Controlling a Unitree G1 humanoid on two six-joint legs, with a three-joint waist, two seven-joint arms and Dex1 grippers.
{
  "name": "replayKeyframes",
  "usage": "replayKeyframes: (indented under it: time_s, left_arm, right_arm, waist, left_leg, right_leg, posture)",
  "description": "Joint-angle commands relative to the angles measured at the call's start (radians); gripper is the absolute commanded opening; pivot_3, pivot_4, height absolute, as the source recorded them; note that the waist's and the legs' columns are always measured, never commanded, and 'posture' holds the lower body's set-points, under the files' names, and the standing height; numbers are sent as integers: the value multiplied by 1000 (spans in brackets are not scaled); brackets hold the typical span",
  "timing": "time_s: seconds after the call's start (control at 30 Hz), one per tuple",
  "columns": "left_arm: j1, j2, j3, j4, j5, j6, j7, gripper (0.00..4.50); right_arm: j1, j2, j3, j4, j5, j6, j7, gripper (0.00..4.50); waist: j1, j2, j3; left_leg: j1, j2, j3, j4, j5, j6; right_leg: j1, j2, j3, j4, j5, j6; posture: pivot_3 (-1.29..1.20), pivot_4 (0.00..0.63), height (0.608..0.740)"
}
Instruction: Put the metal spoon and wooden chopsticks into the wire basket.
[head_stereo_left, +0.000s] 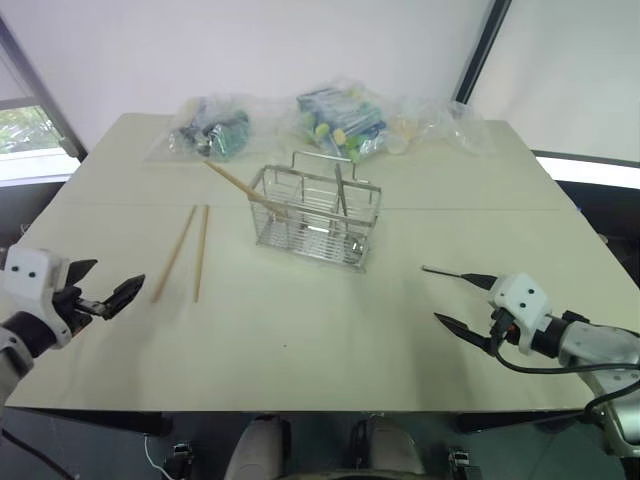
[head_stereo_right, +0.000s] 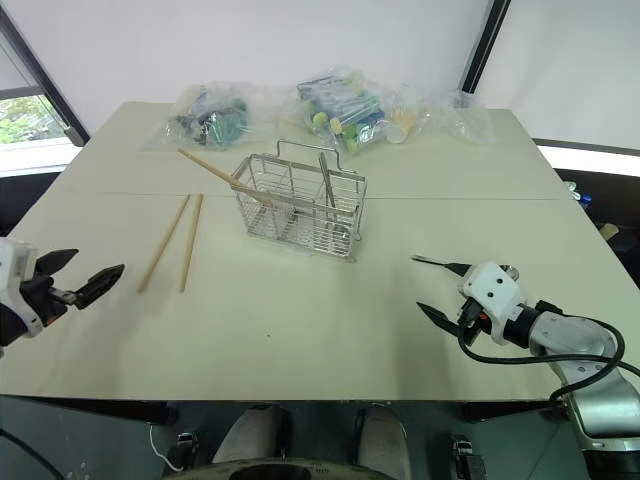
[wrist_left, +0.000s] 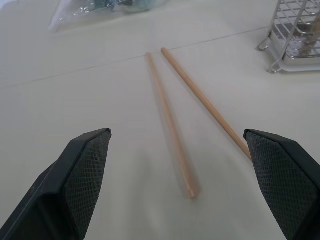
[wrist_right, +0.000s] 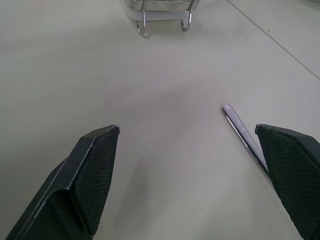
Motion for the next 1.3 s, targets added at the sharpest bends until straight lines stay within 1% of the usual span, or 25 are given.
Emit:
replayKeyframes:
  time_s: [0.03, 0.17, 0.37, 0.53, 0.6, 0.7, 0.83, 0.97, 1.1, 1.2, 1.3]
  left_arm:
    - [-19, 44, -13, 12, 41, -21, 0, 4500]
    - [-60, 48, -8, 28, 11, 8, 3, 4500]
    - [-66, 51, -16, 16, 13, 9, -8, 4500]
    - [-78, 48, -26, -42, -32, 34, -24, 4500]
    - [-85, 53, -31, -88, -72, 58, -34, 4500]
    - [-93, 76, -45, -177, -154, 112, -68, 4500]
    - [-92, 122, -91, -273, -247, 169, -125, 4500]
    - [-115, 177, -162, -365, -322, 191, -182, 4500]
    - [-148, 193, -194, -397, -358, 198, -166, 4500]
    - [-157, 187, -190, -405, -368, 199, -135, 4500]
    - [-148, 186, -179, -410, -374, 198, -114, 4500]
  right_arm:
    - [-4, -3, -21, -29, 7, -4, -6, 4478]
    - [-2, -4, -23, -26, 9, -8, -4, 4478]
    - [-9, -12, -24, -12, 4, -19, 3, 4478]
    - [-77, -23, -18, 53, -13, -65, 11, 4478]
    - [-138, -45, -8, 101, -27, -96, 30, 4478]
    - [-239, -95, 12, 183, -26, -134, 97, 4478]
    - [-381, -147, 88, 336, -53, -211, 207, 4478]
    - [-582, -185, 224, 610, -137, -295, 365, 4478]
    - [-724, -193, 311, 810, -191, -313, 478, 4478]
    - [-841, -177, 370, 963, -282, -322, 453, 4478]
    - [-928, -152, 411, 1059, -344, -290, 420, 4478]
  waist:
    - [0, 0, 0]
    - [0, 0, 0]
    - [0, 0, 0]
    - [-1, 0, 0]
    - [-1, 0, 0]
    - [-1, 0, 1]
    - [-2, 0, 1]
    - [-5, 2, 3]
    - [-6, 4, 4]
    - [-10, 5, 5]
    - [-16, 4, 5]
  left_leg:
    - [0, 0, 0, 0, 0, 0]
    - [0, 0, 0, 0, 0, 0]
    - [0, 0, 0, 0, 0, 0]
    - [0, 0, 0, 0, 0, 0]
    - [0, 0, 0, 1, 0, 0]
    - [0, 0, 0, 1, 0, 0]
    - [0, 0, 0, 1, 0, 0]
    - [-1, 0, 1, 1, 0, 0]
    - [-2, 0, 2, 1, 0, 0]
    - [-2, 0, 1, 1, 0, 0]
    - [-2, 0, 1, 1, 0, 0]
  right_leg:
    - [0, 0, 0, 0, 0, 0]
    - [0, 0, 0, 0, 0, 0]
    - [0, 0, 0, 0, 0, 0]
    - [0, 0, 0, 0, 0, 0]
    - [0, 0, 0, 0, 0, 0]
    - [0, 0, 0, 0, 0, 0]
    - [0, 0, 0, 0, 0, 0]
    - [0, 0, 0, 1, 0, -1]
    - [1, 0, 0, 0, 0, -1]
    - [2, 0, 0, 1, 0, -1]
    - [1, 0, 0, 1, 0, -1]
  posture:
    - [0, 150, 633]
    - [0, 150, 633]
    - [0, 150, 633]
    - [0, 150, 633]
    - [0, 150, 633]
    - [0, 150, 633]
    - [0, 150, 633]
    - [0, 150, 633]
    - [0, 150, 633]
    - [0, 150, 633]
    - [0, 150, 633]
